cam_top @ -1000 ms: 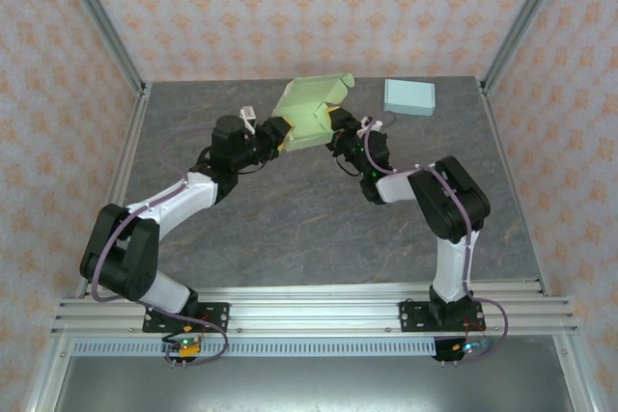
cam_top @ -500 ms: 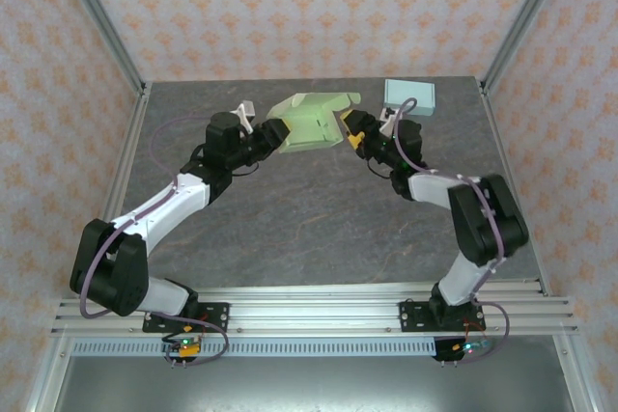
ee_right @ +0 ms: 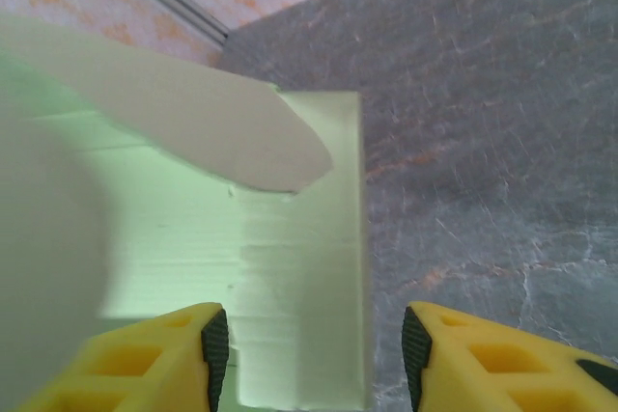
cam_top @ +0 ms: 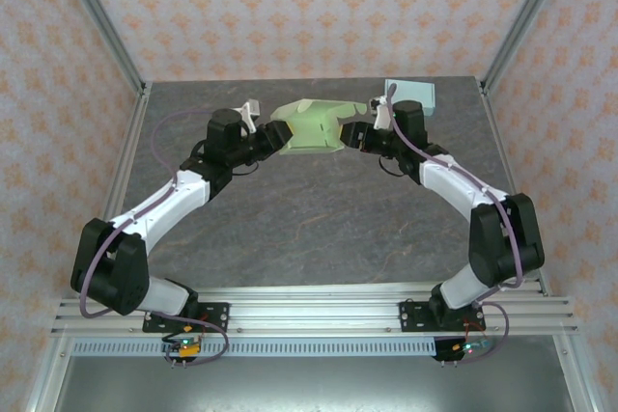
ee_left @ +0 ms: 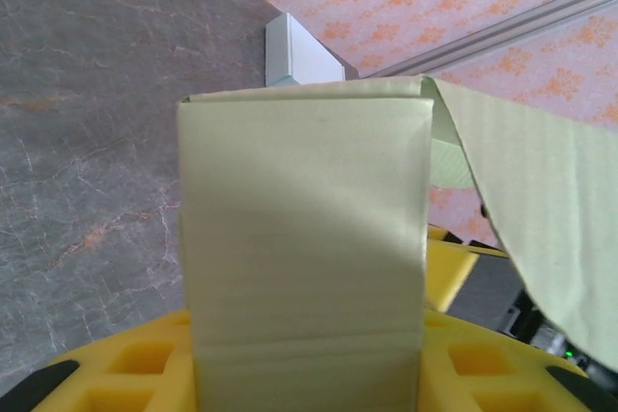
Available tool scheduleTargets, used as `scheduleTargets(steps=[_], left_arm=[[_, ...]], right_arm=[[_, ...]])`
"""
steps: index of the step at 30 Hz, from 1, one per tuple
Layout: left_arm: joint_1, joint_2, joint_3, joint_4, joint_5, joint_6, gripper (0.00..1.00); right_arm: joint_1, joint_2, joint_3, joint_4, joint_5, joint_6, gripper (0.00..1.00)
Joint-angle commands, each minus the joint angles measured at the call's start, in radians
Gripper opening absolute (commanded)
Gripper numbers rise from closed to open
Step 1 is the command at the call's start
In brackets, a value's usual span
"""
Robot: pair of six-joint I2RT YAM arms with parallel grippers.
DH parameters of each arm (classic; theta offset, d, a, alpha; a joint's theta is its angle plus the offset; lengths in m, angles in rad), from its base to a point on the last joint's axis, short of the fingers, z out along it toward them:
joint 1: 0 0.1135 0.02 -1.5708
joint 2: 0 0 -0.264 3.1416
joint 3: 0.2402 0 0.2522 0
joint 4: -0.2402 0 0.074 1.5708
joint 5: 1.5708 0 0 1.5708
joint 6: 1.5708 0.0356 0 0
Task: Fold the paper box
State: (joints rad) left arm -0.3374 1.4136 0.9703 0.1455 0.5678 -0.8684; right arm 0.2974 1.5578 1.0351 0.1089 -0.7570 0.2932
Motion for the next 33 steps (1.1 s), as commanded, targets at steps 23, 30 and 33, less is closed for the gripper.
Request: scheduleTargets(steps=[23,30,33], left_arm=[[0.008,0.029,0.013,0.105,0.102,-0.068,0.35],[0.008,0.035,0.028,0.074,0.098,-0.039,0.35],[0.008,0.035,0.033,0.067,0.099,-0.033,0.35]], right_arm=[[0.020,0.127,0.091,0.094,-0.144,0.073,0.39],[0.025,0.136,0.116,0.054,-0.127,0.058,0.38],[0.043,0.137,0.140,-0.013,-0.073,0.011,0.31]])
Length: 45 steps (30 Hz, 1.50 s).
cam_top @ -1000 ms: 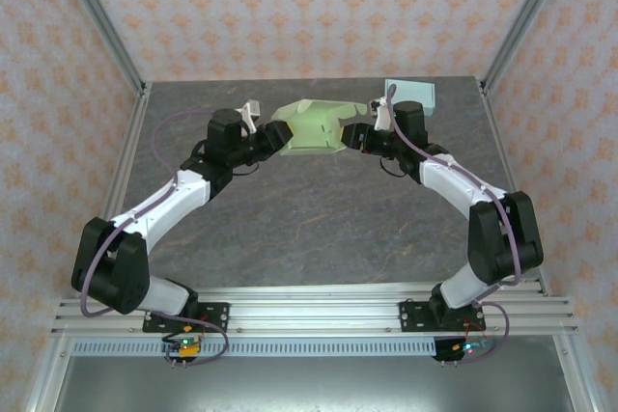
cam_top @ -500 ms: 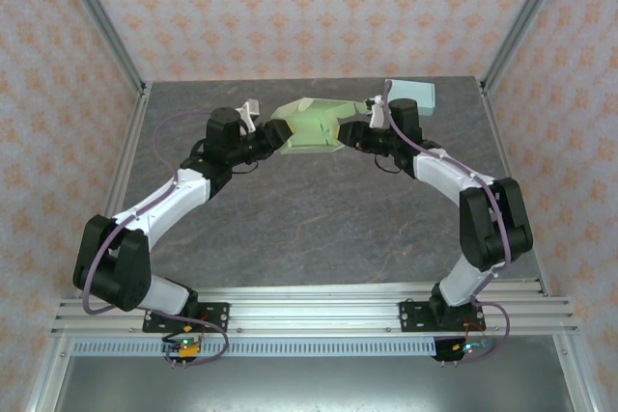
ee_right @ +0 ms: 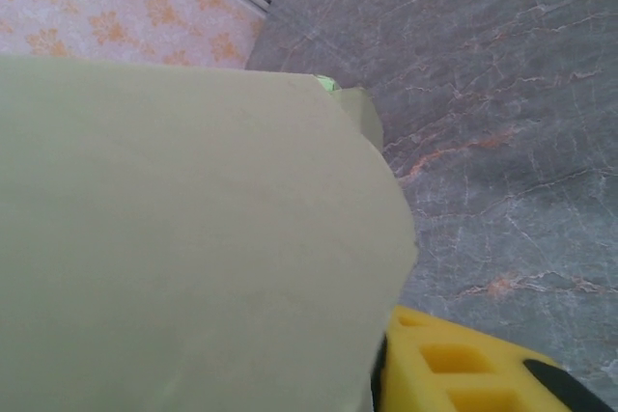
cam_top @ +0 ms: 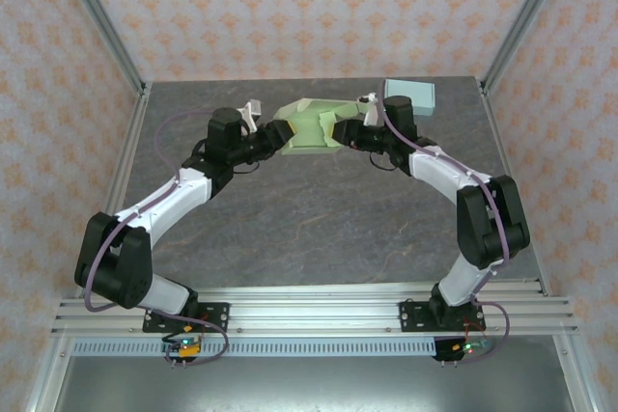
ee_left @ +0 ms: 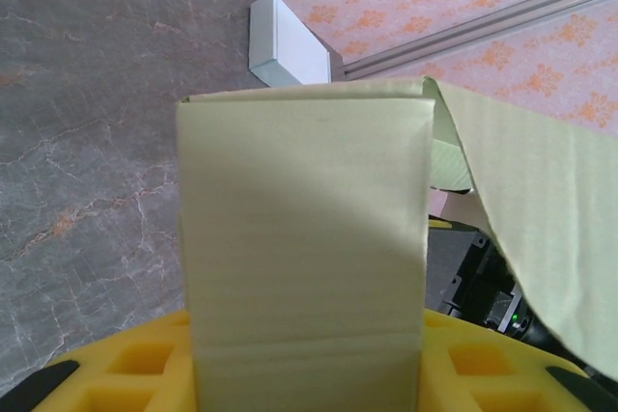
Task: Fold the paper box
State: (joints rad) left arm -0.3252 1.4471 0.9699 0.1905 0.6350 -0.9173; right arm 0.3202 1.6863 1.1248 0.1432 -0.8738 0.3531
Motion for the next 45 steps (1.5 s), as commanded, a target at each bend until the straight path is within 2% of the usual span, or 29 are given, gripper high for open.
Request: scheduleTargets(steps=[1,5,7,11,18,21,22,23,25,26,34,39,45], left_arm=[[-0.005,0.001,0.035,0.019,0.032,0.018,0.35],[-0.008,0.001,0.047,0.003,0.034,0.034,0.35],[-0.008,0.000,0.051,-0.002,0.038,0.042,0.35],[-0.014,-0.007,0.061,-0.031,0.037,0.077,0.35],[-0.014,-0.007,0.074,-0.038,0.040,0.074,0.35],[-0.014,0.001,0.081,-0.040,0.032,0.057,0.35],[-0.014,0.003,0.082,-0.038,0.029,0.052,0.35],[-0.014,0.007,0.085,-0.044,0.023,0.049,0.35],[-0.013,0.012,0.085,-0.052,0.004,0.043,0.35],[-0.013,0.014,0.083,-0.057,-0.012,0.039,0.35],[-0.002,0.025,0.084,-0.122,-0.090,0.031,0.35],[-0.003,0.038,0.097,-0.141,-0.101,0.042,0.35],[-0.002,0.050,0.101,-0.142,-0.092,0.041,0.35]], right_arm=[[0.029,0.011,0.062,-0.079,0.069,-0.073,0.29],[0.085,0.027,0.129,-0.218,0.220,-0.172,0.27],[0.112,0.036,0.155,-0.264,0.325,-0.196,0.37],[0.147,0.058,0.195,-0.310,0.439,-0.231,0.39],[0.181,0.080,0.204,-0.300,0.610,-0.256,0.25],[0.189,0.048,0.137,-0.198,0.691,-0.247,0.20],[0.190,0.035,0.114,-0.159,0.690,-0.248,0.20],[0.189,0.027,0.089,-0.124,0.671,-0.250,0.25],[0.188,0.009,0.056,-0.068,0.604,-0.248,0.40],[0.185,0.000,0.032,-0.034,0.563,-0.231,0.44],[0.129,-0.127,-0.147,0.102,0.392,-0.084,0.61],[0.123,-0.233,-0.238,0.110,0.335,-0.094,0.68],[0.117,-0.321,-0.253,0.054,0.338,-0.152,0.66]])
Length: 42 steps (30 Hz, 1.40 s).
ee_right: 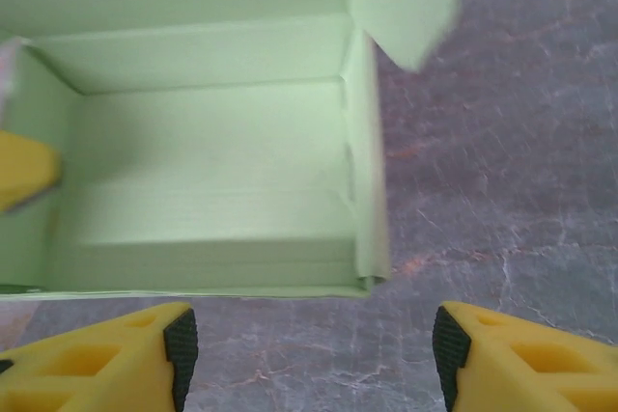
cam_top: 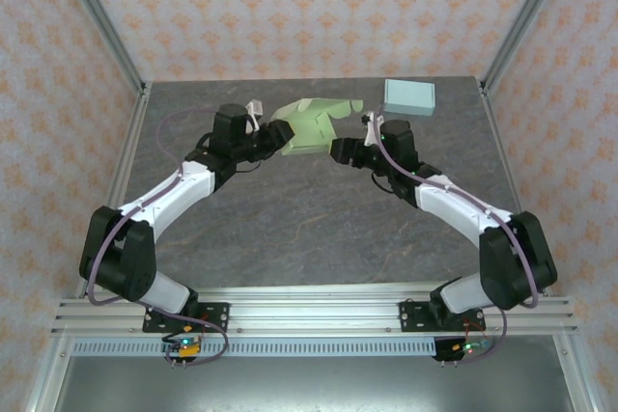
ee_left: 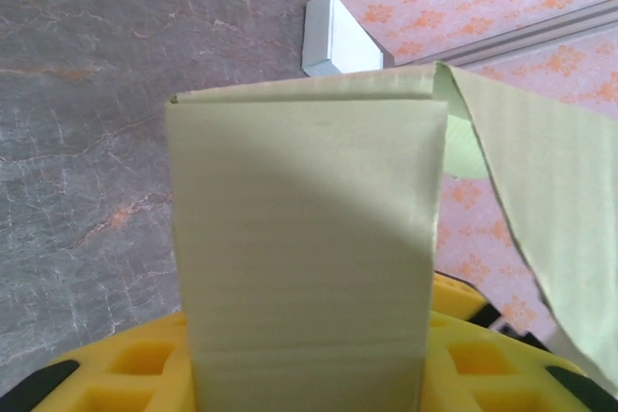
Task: Fold the paper box
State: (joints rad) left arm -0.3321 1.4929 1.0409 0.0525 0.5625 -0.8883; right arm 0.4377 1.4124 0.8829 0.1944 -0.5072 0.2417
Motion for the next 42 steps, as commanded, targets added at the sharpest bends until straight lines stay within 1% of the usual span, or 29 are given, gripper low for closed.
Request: scheduleTargets(steps=[1,3,5,11,14,20,27,30,33,35,38,42], left_arm=[[0.004,0.004,0.028,-0.005,-0.018,0.009,0.35],[0.004,0.002,0.028,-0.005,-0.013,0.007,0.35],[0.005,0.000,0.025,-0.003,-0.002,0.007,0.35],[0.005,-0.009,0.025,0.007,0.041,0.007,0.35],[0.004,-0.018,0.025,0.010,0.060,0.008,0.35],[0.004,-0.022,0.028,0.047,0.103,-0.012,0.35],[0.004,-0.025,0.035,0.076,0.127,-0.021,0.35],[0.004,-0.025,0.041,0.076,0.138,-0.012,0.35],[0.004,-0.022,0.054,0.047,0.139,0.000,0.35],[0.005,-0.020,0.054,0.046,0.138,-0.002,0.35],[0.004,-0.019,0.056,0.015,0.118,0.000,0.35],[0.005,-0.005,0.056,-0.004,0.106,-0.015,0.35]], right_arm=[[0.000,-0.058,-0.012,0.000,-0.037,-0.048,0.65],[0.000,-0.070,-0.006,-0.005,-0.046,-0.055,0.61],[0.002,-0.064,0.018,-0.021,-0.049,-0.069,0.53],[0.001,0.045,0.191,-0.156,-0.021,-0.120,0.38],[0.006,0.103,0.265,-0.207,-0.006,-0.166,0.37],[0.018,0.196,0.365,-0.297,0.087,-0.242,0.37],[0.018,0.247,0.443,-0.396,0.196,-0.230,0.34],[0.015,0.273,0.492,-0.463,0.199,-0.211,0.33],[0.014,0.285,0.524,-0.504,0.178,-0.182,0.33],[0.013,0.267,0.501,-0.475,0.156,-0.177,0.35],[0.014,0.202,0.414,-0.368,0.056,-0.180,0.45],[0.014,0.118,0.351,-0.335,-0.029,-0.217,0.56]])
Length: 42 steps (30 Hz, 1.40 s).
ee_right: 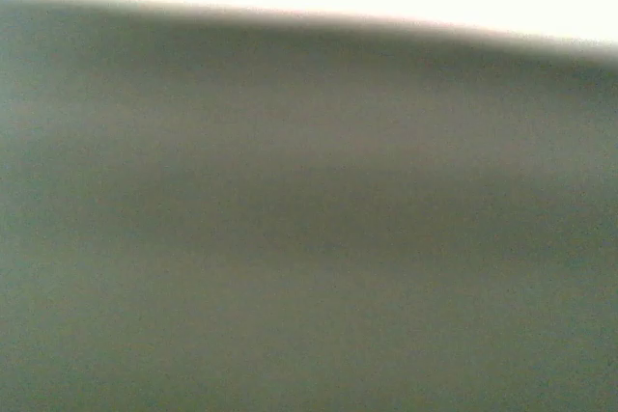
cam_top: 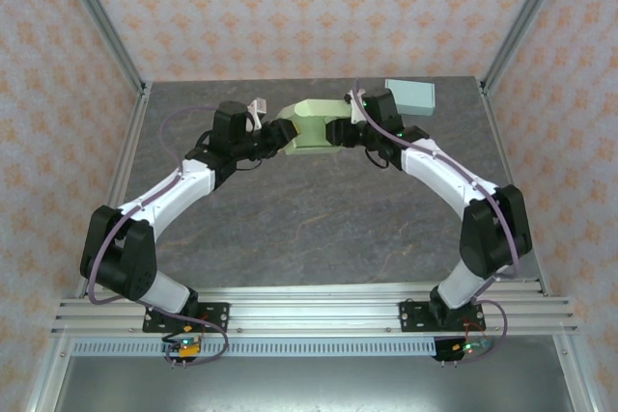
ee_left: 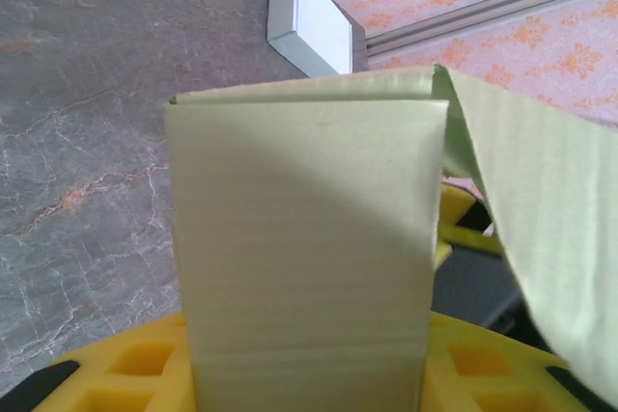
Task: Fold the paper box
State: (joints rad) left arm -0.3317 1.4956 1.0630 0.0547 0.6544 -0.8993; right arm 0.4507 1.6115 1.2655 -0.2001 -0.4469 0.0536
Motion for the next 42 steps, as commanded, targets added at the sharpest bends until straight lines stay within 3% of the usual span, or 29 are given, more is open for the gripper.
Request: scheduleTargets(steps=[1,11,16,20,26,28,32,39,42], left_arm=[[0.004,-0.003,0.033,-0.005,0.014,-0.012,0.35],[0.004,0.016,0.046,0.006,0.024,-0.031,0.34],[0.005,0.012,0.059,-0.006,0.029,-0.024,0.34],[0.005,0.009,0.061,-0.007,0.033,-0.026,0.34],[0.006,0.008,0.068,-0.014,0.037,-0.017,0.34],[0.005,0.014,0.074,-0.027,0.040,-0.013,0.34],[0.005,0.026,0.080,-0.033,0.047,-0.012,0.34],[0.005,0.037,0.085,-0.026,0.045,-0.013,0.34],[0.004,0.032,0.082,-0.024,0.046,-0.010,0.34]], right_arm=[[0.000,-0.100,-0.049,0.070,-0.115,-0.051,0.58],[0.026,-0.196,-0.106,-0.058,-0.206,-0.372,0.60],[0.029,-0.111,0.020,-0.246,-0.208,-0.477,0.48],[0.029,-0.092,0.032,-0.259,-0.151,-0.509,0.37],[0.031,-0.062,0.064,-0.280,-0.021,-0.491,0.38],[0.030,-0.103,0.012,-0.205,-0.070,-0.499,0.46],[0.041,-0.168,-0.040,-0.183,-0.184,-0.600,0.46],[0.066,-0.110,0.069,-0.428,-0.054,-0.766,0.45],[0.060,-0.087,0.084,-0.411,0.065,-0.715,0.44]])
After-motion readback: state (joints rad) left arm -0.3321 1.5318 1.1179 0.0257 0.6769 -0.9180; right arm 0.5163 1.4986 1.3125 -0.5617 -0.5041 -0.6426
